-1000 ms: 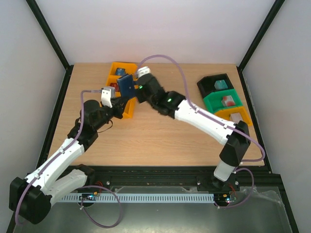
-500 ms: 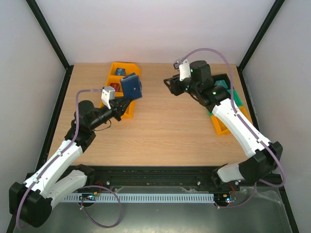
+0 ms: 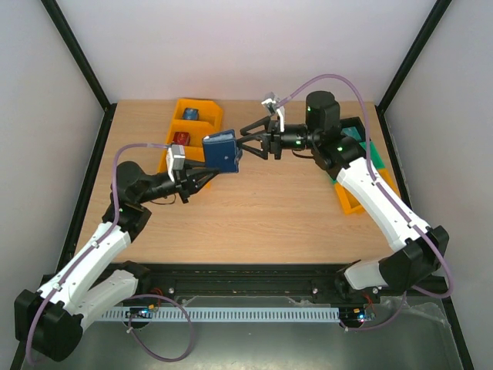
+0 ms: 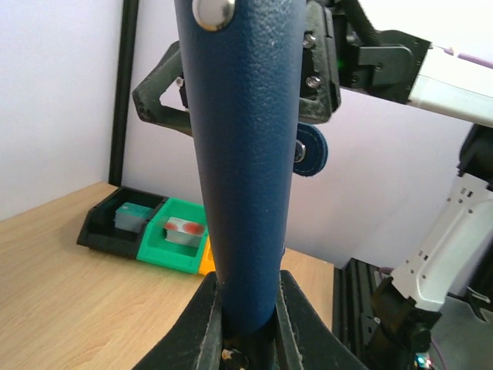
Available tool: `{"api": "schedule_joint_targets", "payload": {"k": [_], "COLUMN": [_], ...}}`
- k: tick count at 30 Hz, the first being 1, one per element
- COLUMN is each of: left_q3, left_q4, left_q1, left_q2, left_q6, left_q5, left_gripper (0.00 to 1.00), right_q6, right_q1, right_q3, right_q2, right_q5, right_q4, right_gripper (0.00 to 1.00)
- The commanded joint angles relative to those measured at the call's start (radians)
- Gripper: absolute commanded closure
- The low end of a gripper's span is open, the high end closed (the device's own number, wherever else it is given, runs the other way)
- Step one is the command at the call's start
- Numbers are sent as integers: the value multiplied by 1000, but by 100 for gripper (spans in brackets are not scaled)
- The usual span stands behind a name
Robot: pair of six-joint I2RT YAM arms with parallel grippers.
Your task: Take the credit cards out of the card holder
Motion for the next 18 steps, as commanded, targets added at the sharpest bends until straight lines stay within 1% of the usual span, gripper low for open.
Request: {"api": "schedule_joint_targets", "payload": {"k": [1,3,6,8,11,15,18], "left_q3": [16,18,25,27,14,4,4], "left_q4": [68,62,64,64,71,73,71], "left_q1": [1,-2,-1,0,1,3,1], "left_q2": [-2,0,-1,0,-2,-1,0], "left_q6": [24,26,20,8,-6,-1,13], "left_q5": [93,91,88,81,67,70,85], "left_gripper": [98,98,98,98,98,98,98], "right_q6": [45,63,70,78,69,63,38], "right_q1": [10,14,17,20,33,70,120], "right_q3": [-16,-22,-36,-42,-37,-33,-6], "right_q2": [-30,-37,-37,-27,-20,-33,-25], "right_q5": [-58,-88,-157,-221,-263,-240,-141], "right_q4": [71,107,129,116,79,87,68], "right_gripper": [51,53,48,44,39,37,39]}}
